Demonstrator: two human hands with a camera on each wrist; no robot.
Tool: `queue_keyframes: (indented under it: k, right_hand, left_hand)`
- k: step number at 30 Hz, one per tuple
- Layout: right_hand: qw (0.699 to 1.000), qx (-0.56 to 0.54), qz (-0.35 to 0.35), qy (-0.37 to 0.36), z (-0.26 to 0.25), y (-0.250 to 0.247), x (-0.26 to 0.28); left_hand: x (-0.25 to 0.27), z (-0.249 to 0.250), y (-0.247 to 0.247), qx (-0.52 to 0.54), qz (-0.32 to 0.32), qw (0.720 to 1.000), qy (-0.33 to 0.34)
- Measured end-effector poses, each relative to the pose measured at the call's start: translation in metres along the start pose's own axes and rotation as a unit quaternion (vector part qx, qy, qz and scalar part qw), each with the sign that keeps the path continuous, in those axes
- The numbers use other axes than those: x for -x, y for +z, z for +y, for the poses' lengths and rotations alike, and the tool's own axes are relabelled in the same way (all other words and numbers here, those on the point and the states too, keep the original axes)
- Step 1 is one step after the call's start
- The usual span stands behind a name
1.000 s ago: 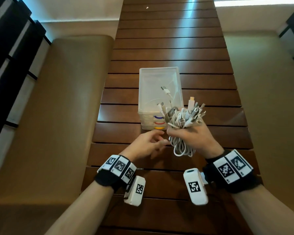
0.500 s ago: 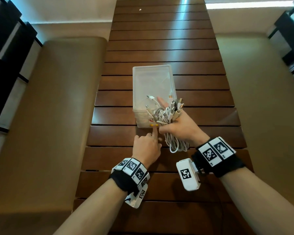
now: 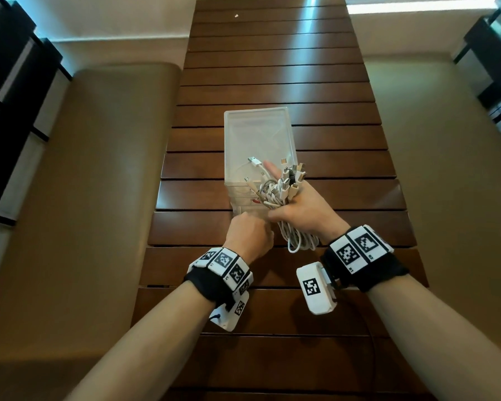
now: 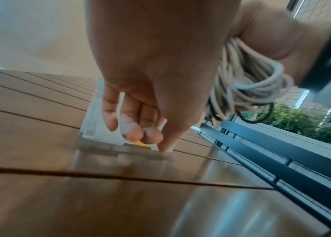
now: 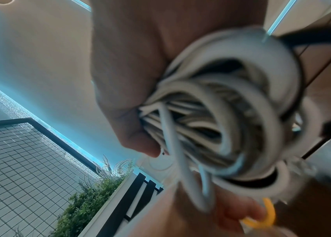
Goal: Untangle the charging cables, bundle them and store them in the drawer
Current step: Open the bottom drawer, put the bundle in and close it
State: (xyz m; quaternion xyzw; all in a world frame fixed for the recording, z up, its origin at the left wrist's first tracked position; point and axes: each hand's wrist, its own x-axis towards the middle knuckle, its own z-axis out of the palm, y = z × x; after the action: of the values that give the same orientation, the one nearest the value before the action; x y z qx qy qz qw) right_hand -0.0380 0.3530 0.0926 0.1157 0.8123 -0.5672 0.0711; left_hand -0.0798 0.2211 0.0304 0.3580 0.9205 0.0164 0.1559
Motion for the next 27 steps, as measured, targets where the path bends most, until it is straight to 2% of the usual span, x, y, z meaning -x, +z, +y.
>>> queue_keyframes:
  k: [4,11,14,17,25,27]
  right_hand:
    - [1.000,0.014,0.005,0.008,-0.003,-0.003,-0.001]
    - [0.997,0.071,-0.015,0.012,-0.001,-0.002,0.014]
    - [0.997,0.069,-0.030,-0.004,-0.002,-0.002,0.023]
    - [0.993,0.111,-0.040,0.011,-0.001,-0.003,0.029]
    - [0.991,0.136,0.004,0.011,-0.005,0.008,0.044]
    - [0.991,0.135,0.017,0.008,-0.005,0.011,0.049]
  left_hand:
    - [0.041,0.016,0.010,-0.058,-0.035,0.998,0.016]
    - [0.102,0.017,0.031,-0.051,-0.038,0.998,0.031]
    - [0.122,0.019,0.033,-0.036,-0.046,0.997,0.047]
    - [0.132,0.025,0.031,-0.016,-0.072,0.997,0.038]
    - [0.145,0.042,0.040,0.067,-0.124,0.990,-0.002]
    - [0.151,0.037,0.043,0.115,-0.127,0.985,0.000]
